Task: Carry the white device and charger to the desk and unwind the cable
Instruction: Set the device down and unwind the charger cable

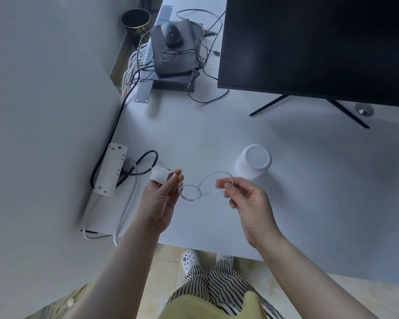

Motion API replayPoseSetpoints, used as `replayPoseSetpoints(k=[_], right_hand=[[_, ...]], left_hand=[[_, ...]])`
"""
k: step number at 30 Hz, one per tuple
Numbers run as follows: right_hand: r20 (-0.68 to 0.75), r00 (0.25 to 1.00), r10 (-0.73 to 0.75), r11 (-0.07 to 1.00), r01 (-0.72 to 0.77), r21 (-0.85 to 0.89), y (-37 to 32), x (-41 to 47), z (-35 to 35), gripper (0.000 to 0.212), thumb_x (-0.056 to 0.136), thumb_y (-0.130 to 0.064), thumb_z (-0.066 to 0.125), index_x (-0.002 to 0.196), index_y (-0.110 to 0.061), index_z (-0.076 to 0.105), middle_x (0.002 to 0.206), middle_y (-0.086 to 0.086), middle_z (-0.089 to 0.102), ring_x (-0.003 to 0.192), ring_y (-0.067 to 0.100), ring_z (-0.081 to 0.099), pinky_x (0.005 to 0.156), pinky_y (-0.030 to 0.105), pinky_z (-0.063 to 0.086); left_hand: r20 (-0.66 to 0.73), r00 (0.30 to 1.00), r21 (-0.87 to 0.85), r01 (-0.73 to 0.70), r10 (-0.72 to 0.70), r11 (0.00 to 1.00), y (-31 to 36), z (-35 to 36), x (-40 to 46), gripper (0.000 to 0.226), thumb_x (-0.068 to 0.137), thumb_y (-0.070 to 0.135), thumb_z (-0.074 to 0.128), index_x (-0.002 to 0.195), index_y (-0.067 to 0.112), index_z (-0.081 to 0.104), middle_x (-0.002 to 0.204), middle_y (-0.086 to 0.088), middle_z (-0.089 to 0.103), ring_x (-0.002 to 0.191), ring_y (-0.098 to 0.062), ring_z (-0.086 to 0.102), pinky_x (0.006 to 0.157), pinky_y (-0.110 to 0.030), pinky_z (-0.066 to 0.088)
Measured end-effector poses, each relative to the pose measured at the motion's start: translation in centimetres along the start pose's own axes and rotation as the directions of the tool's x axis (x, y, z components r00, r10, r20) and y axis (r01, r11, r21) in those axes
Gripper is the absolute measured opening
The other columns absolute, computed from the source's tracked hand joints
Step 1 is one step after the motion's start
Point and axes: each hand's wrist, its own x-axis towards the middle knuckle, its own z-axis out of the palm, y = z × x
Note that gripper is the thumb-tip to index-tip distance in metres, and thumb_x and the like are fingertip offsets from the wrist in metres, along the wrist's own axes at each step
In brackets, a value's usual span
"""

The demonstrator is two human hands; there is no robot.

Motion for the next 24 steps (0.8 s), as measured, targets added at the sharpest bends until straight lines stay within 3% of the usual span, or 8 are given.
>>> replayPoseSetpoints(k=[3,8,11,15,19,24], right_hand=[[0.062,0.997,0.05,0.986,-0.059,0.156,-0.2,-0.2,-0.2,0.018,0.09,-0.001,0.057,0.09,-0.013,0.071,0.072,0.001,0.07,0.061,0.008,0.048,0.057,0.016,0.039],[0.049,0.994,0.093,0.989,-0.098,0.113,-0.1,-0.1,-0.5,0.013,0.09,-0.013,0.06,0.084,-0.014,0.071,0.058,0.0,0.06,0.052,0.009,0.04,0.051,0.018,0.03],[0.036,0.995,0.097,0.987,-0.101,0.123,0.0,-0.2,-0.5,0.016,0.092,-0.015,0.056,0.084,-0.015,0.07,0.058,0.001,0.059,0.05,0.009,0.04,0.051,0.019,0.028],[0.082,0.984,0.158,0.942,-0.175,0.286,-0.1,-0.3,-1.8,0.023,0.093,-0.008,0.05,0.077,-0.016,0.064,0.063,0.001,0.059,0.056,0.01,0.043,0.051,0.017,0.031],[0.116,0.986,0.123,0.962,-0.147,0.231,-0.3,-0.6,-2.9,0.005,0.081,-0.017,0.065,0.079,-0.014,0.062,0.057,-0.001,0.057,0.046,0.007,0.039,0.047,0.014,0.03],[0.143,0.985,0.091,0.964,-0.123,0.233,0.1,-0.8,-4.2,0.026,0.063,-0.037,0.076,0.08,-0.019,0.07,0.068,0.0,0.066,0.048,0.005,0.043,0.048,0.015,0.027]], left_hand=[[-0.014,1.0,0.004,-0.014,0.014,1.0,0.3,-0.2,0.1,0.013,0.091,-0.004,0.053,0.095,0.004,0.061,0.091,-0.007,0.063,0.067,-0.006,0.069,0.061,-0.015,0.054],[-0.014,1.0,-0.027,-0.016,0.015,1.0,0.3,-0.3,0.1,0.011,0.091,-0.001,0.054,0.1,0.003,0.058,0.092,-0.009,0.063,0.067,-0.007,0.069,0.063,-0.016,0.055],[-0.015,1.0,-0.024,-0.014,0.014,1.0,0.1,-0.3,0.2,0.014,0.089,0.001,0.057,0.103,0.003,0.056,0.093,-0.009,0.065,0.068,-0.008,0.069,0.063,-0.016,0.055],[-0.04,0.999,-0.022,-0.028,0.027,0.999,0.2,-0.5,0.3,0.009,0.091,-0.002,0.054,0.098,0.003,0.057,0.093,-0.01,0.065,0.068,-0.008,0.07,0.062,-0.016,0.055],[-0.046,0.998,0.003,-0.053,0.053,0.999,0.4,-0.3,0.2,0.01,0.091,-0.003,0.054,0.091,0.005,0.058,0.093,-0.01,0.066,0.066,-0.009,0.069,0.063,-0.017,0.055],[-0.045,0.997,0.012,-0.063,0.063,0.998,0.4,0.1,0.3,0.01,0.092,-0.005,0.052,0.093,0.005,0.056,0.093,-0.011,0.065,0.065,-0.008,0.069,0.062,-0.016,0.055]])
